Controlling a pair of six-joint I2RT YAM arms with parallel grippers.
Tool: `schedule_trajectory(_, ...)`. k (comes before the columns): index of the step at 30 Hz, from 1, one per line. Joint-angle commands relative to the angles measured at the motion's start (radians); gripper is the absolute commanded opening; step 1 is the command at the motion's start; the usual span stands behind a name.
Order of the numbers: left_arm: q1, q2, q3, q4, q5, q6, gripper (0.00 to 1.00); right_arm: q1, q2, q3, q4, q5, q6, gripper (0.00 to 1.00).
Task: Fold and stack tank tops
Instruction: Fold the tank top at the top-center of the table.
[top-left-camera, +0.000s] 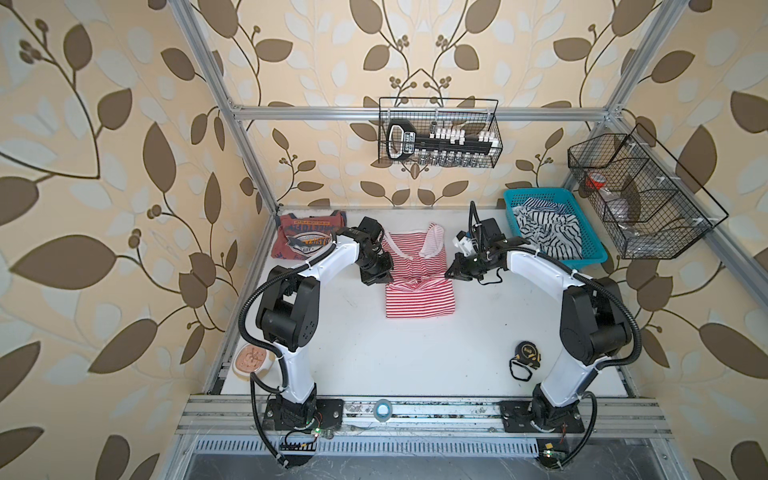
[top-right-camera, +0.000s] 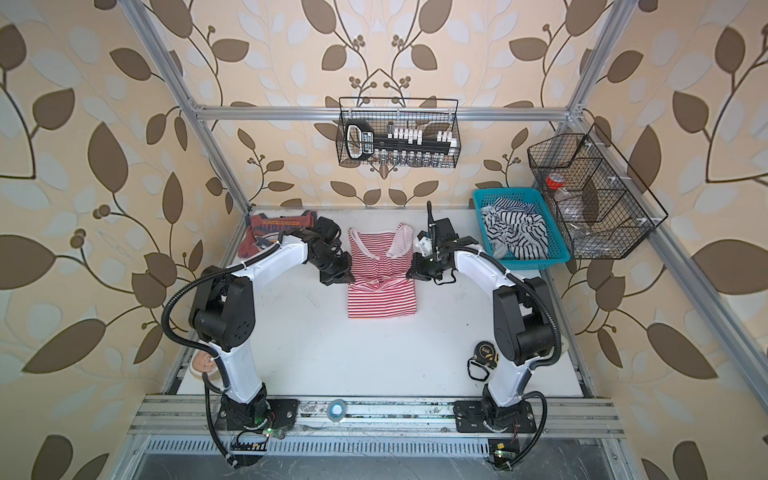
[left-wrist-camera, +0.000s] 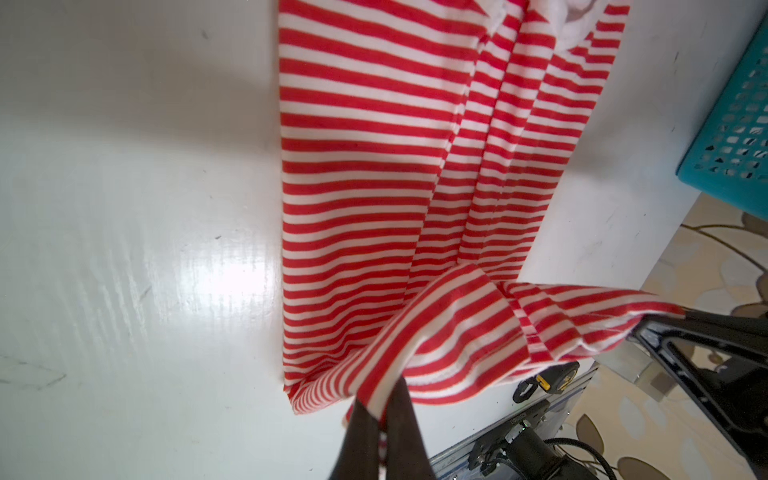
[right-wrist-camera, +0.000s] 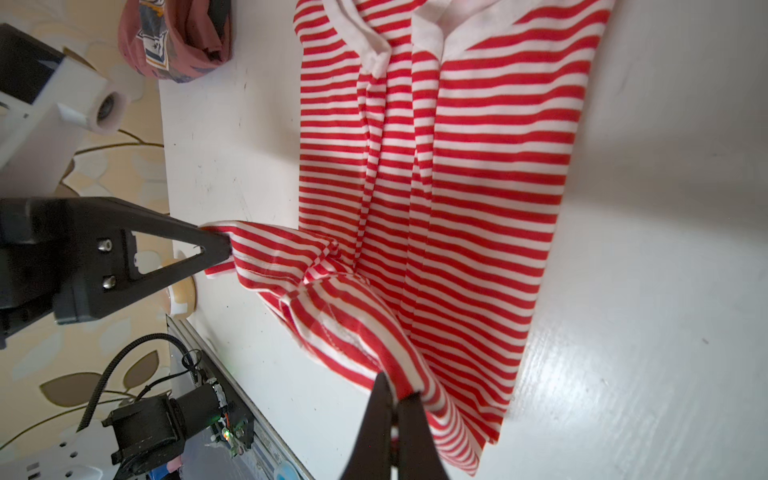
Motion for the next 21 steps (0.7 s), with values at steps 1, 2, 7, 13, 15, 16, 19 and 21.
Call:
schedule_trajectory(1, 0.015, 0.019, 0.059, -0.028, 0.041, 0.037, 0.00, -0.010, 0.043, 0.056, -0.025, -0.030, -0.037, 0.00)
schedule_trajectory(2, 0.019, 0.030, 0.072, -0.031, 0.042, 0.041, 0.00, -0.011, 0.058, 0.067, -0.027, -0.035, -0.038, 0.00)
schedule_trajectory(7, 0.034, 0.087, 0.123, -0.040, 0.059, 0.055, 0.00, -0.022, 0.132, 0.119, -0.039, -0.051, -0.048, 0.00)
schedule_trajectory(13, 0.055, 0.149, 0.166, -0.043, 0.075, 0.064, 0.00, -0.033, 0.201, 0.167, -0.037, -0.058, -0.043, 0.00)
schedule_trajectory(15, 0.063, 0.168, 0.179, -0.043, 0.082, 0.066, 0.00, -0.038, 0.220, 0.178, -0.034, -0.057, -0.038, 0.00)
schedule_trajectory(16, 0.067, 0.178, 0.186, -0.042, 0.088, 0.067, 0.00, -0.041, 0.228, 0.183, -0.032, -0.056, -0.037, 0.00)
schedule_trajectory(19, 0.074, 0.203, 0.205, -0.043, 0.095, 0.068, 0.00, -0.048, 0.249, 0.196, -0.026, -0.059, -0.032, 0.00)
schedule_trajectory(21, 0.077, 0.217, 0.212, -0.042, 0.097, 0.066, 0.00, -0.054, 0.268, 0.205, -0.018, -0.068, -0.028, 0.00)
